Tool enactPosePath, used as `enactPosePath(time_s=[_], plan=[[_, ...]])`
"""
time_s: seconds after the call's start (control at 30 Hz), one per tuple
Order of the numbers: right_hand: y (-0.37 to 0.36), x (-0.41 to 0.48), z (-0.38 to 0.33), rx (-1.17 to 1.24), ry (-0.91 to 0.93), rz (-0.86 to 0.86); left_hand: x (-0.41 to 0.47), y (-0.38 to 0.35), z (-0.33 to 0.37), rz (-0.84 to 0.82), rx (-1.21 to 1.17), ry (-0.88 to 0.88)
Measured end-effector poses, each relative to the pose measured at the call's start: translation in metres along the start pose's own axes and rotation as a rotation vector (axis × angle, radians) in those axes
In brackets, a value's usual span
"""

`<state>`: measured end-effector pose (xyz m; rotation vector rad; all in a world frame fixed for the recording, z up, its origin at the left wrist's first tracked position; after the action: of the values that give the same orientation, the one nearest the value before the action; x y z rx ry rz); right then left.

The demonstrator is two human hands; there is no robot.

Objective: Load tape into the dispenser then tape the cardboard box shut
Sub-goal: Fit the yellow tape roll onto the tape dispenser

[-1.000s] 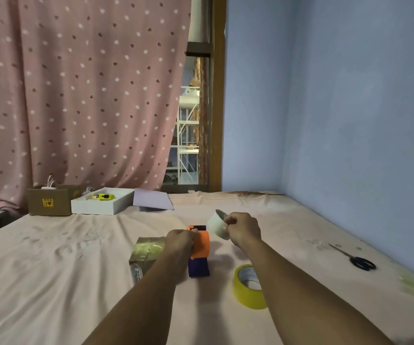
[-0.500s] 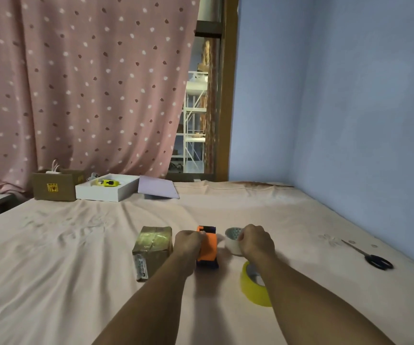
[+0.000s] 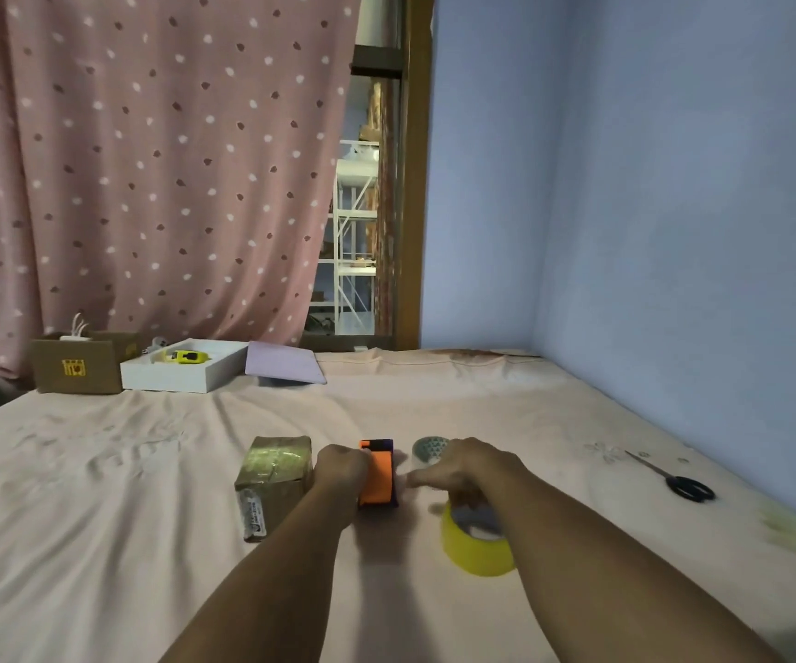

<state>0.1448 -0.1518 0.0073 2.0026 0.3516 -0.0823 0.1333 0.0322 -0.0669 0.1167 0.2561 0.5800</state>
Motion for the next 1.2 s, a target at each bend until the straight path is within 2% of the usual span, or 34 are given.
enactPosePath(time_s=[0.13,0.23,0.33,0.5,0.67,0.8,0.93,1.07,1.2], plan=[[0.006,-0.006,0.001,-0.149,-0.073,-0.041,0.035,-0.008,-0.017,0.015,0.065,0.028],[0.004,-0.009,0.012,-0.198,-0.174,-0.162,0.018,-0.007,-0.009,0.024,0.047,0.045],[0.002,-0.013,0.021,-0.171,-0.136,-0.162,-0.043,0.001,0.019,0.022,0.012,0.030],[0.001,-0.014,0.021,0.024,-0.075,-0.217,-0.034,0.000,0.015,0.016,-0.026,0.046],[0.012,-0.010,0.015,0.070,-0.070,-0.213,-0.029,0.005,0.014,0.010,0.001,0.086],[0.025,-0.009,0.008,0.284,-0.022,-0.177,-0.012,0.002,0.004,-0.037,-0.036,0.096],[0.032,-0.007,-0.002,0.653,0.026,-0.115,-0.030,0.008,0.010,-0.052,-0.067,0.051],[0.018,0.001,-0.010,0.905,0.017,-0.169,-0.032,0.012,0.009,-0.056,-0.107,0.060],[-0.004,0.007,-0.010,1.057,0.001,-0.218,-0.030,0.012,0.002,-0.060,-0.152,0.078]])
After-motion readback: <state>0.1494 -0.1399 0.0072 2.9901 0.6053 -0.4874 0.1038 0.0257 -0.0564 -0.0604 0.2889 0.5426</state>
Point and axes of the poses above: each hand's wrist, its own x-axis towards the middle knuckle, its own y-axis out of the back of the hand, z = x × y, the point moved 2 cm from there along x, towards the middle knuckle, and after that the axes turned 11 degrees about x, right-handed, at the moved point
